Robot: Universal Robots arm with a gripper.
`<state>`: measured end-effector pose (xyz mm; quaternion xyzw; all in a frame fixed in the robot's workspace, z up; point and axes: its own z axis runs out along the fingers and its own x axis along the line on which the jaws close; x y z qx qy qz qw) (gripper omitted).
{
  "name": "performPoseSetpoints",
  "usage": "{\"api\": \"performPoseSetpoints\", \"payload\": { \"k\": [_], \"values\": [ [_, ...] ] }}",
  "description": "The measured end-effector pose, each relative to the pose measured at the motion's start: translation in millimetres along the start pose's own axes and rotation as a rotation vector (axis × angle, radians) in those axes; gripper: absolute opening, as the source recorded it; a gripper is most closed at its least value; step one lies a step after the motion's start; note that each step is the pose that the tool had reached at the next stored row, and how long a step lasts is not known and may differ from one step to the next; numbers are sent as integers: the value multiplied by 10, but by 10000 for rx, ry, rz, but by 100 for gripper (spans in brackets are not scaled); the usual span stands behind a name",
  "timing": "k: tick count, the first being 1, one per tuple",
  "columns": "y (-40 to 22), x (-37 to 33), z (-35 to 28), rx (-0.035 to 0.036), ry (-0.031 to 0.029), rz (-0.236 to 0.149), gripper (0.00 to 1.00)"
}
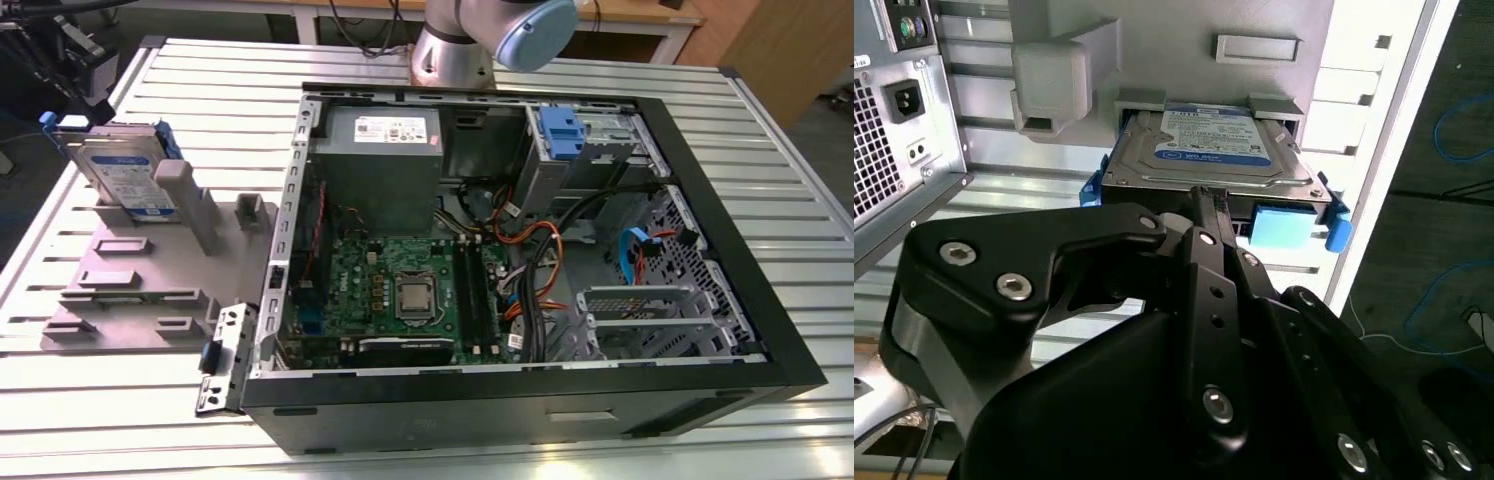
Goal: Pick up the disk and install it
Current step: 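Pick up the disk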
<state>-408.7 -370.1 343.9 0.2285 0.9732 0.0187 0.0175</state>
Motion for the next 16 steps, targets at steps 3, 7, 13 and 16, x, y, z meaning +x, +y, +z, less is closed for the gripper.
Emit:
{"api": "performPoseSetpoints", "payload": {
  "k": [3,7,13,16],
  "values": [
    [0,0,0,0,0,2,11],
    [0,0,1,10,-19,420,11],
    [0,0,2,39,-67,1508,11],
    [0,0,4,52,-92,2047,11]
  ]
}}
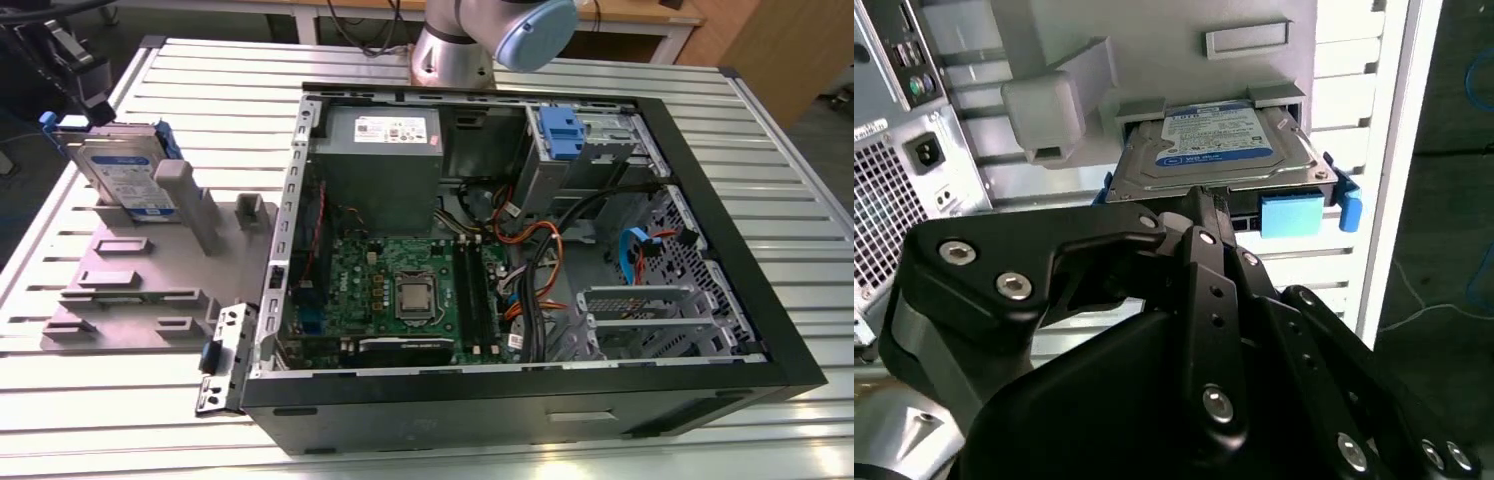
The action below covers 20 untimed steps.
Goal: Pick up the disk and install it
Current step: 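Pick up the disk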
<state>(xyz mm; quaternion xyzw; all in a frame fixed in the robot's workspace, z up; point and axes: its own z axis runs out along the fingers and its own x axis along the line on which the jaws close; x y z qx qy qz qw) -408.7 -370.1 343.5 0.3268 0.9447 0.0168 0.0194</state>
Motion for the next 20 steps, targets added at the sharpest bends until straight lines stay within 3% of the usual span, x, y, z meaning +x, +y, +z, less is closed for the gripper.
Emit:
{"api": "performPoseSetpoints", "payload": {
  "k": [6,20],
  "values": [
    [0,0,2,25,-41,942,11],
    [0,0,2,24,-39,889,11]
  ]
}}
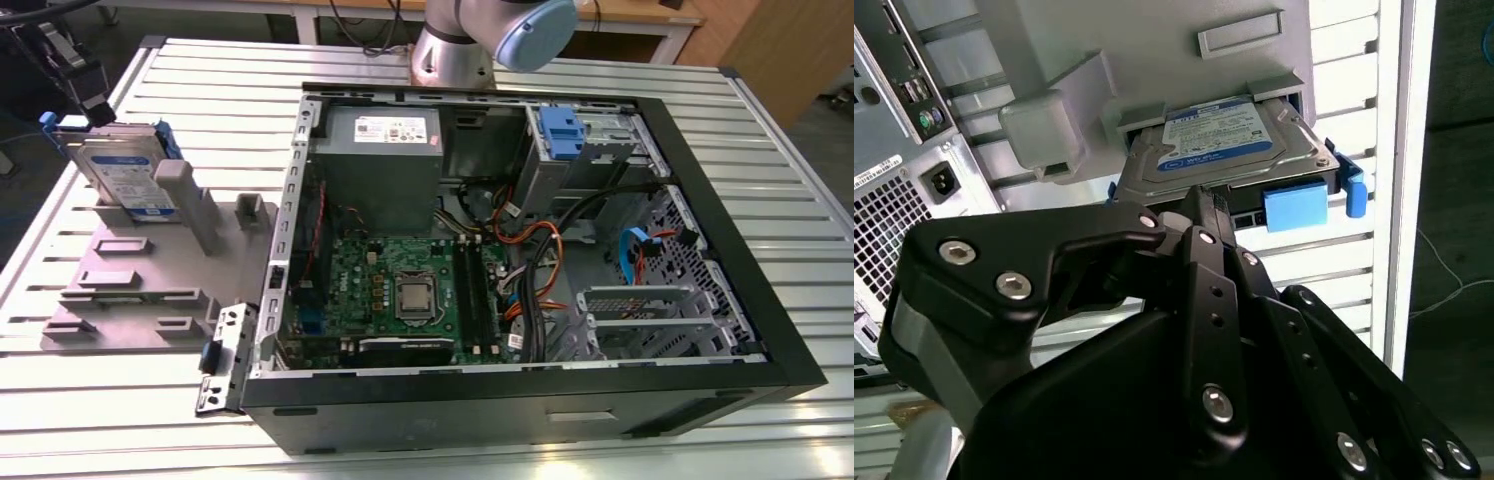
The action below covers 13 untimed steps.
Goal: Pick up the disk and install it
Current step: 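Pick up the disk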
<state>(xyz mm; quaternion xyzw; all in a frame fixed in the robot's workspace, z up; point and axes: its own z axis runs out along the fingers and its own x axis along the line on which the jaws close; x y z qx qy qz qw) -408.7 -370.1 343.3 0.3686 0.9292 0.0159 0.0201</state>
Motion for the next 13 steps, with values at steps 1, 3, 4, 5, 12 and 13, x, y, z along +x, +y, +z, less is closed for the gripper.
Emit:
{"api": "performPoseSetpoints", "payload": {
  "k": [1,3,4,5,12,13],
  "values": [
    [0,0,0,-4,5,-118,11],
    [0,0,0,-11,20,-459,11],
    [0,0,0,-16,28,-638,11],
    [0,0,0,-21,37,-835,11],
    [0,0,0,-55,94,-2104,11],
    [0,0,0,-59,101,-2282,11]
  ]
}}
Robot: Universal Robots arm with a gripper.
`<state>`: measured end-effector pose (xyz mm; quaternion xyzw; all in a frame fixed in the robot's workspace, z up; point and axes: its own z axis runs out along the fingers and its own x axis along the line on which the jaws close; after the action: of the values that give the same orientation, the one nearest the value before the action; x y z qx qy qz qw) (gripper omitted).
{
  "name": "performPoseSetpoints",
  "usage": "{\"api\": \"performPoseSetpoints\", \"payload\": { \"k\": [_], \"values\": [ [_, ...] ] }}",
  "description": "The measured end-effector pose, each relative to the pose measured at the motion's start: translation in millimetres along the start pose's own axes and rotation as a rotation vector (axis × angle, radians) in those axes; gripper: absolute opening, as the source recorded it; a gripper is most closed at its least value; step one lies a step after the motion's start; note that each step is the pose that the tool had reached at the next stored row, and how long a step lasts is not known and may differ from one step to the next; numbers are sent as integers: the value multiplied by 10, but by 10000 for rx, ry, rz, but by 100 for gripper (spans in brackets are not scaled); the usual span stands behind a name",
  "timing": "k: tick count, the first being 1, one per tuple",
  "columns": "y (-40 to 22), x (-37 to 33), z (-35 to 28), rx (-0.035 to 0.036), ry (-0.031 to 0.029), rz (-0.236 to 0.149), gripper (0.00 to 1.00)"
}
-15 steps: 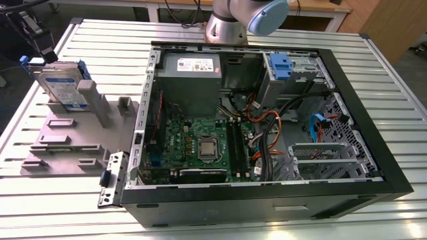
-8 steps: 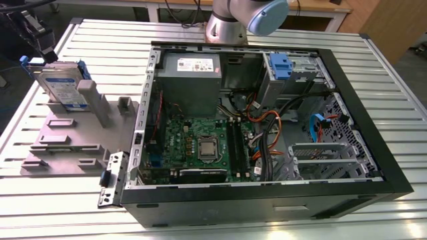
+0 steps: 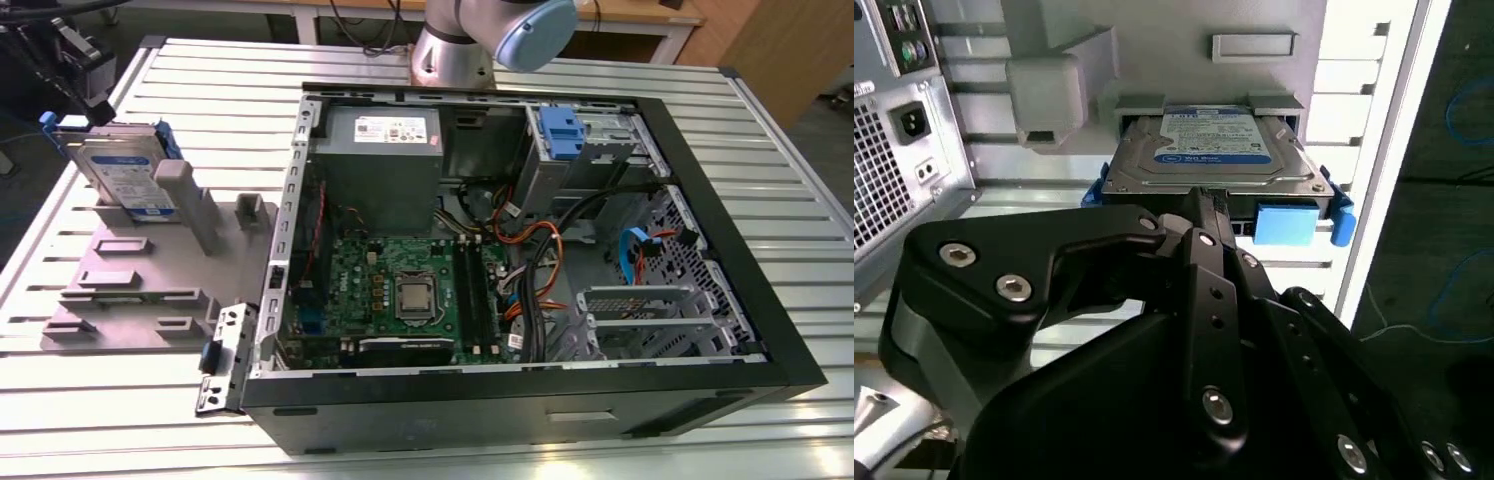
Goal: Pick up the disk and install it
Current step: 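Pick up the disk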
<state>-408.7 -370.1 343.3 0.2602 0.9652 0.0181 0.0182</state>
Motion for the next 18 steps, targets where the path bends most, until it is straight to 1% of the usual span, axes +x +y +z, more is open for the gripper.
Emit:
{"api": "performPoseSetpoints", "payload": {
  "k": [18],
  "values": [
    [0,0,0,-83,146,-3273,11]
  ]
}}
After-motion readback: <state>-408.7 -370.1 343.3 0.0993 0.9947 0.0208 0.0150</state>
